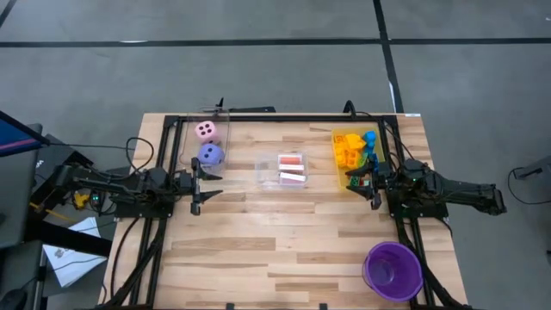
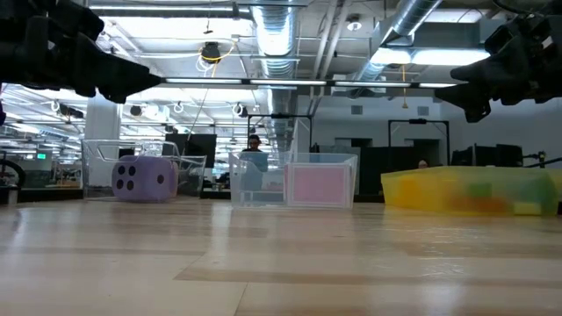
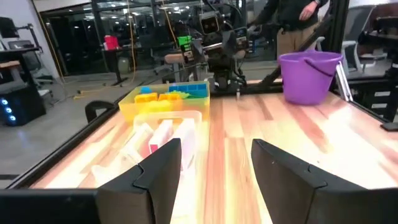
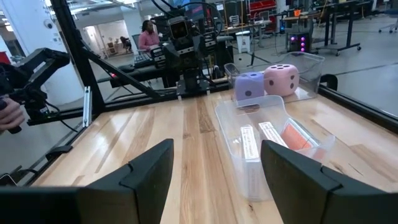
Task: Pick & Place Toys
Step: Return to Home Position
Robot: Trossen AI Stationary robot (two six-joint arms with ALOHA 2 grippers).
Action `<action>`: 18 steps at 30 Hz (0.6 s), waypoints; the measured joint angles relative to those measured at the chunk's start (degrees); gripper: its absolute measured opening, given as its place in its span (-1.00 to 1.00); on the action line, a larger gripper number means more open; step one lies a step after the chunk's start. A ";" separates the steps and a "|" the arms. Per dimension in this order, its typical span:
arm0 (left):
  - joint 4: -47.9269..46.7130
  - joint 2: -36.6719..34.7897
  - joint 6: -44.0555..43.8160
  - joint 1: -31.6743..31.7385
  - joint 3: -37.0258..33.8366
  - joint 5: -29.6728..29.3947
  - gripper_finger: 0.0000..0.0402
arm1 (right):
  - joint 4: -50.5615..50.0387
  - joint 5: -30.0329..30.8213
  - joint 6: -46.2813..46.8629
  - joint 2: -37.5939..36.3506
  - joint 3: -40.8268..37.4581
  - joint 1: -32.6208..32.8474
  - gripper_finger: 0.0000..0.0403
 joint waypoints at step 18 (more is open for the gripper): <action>-7.35 -7.77 5.17 0.00 -0.04 6.08 -0.05 | 0.04 -0.46 0.25 0.00 0.00 0.00 0.16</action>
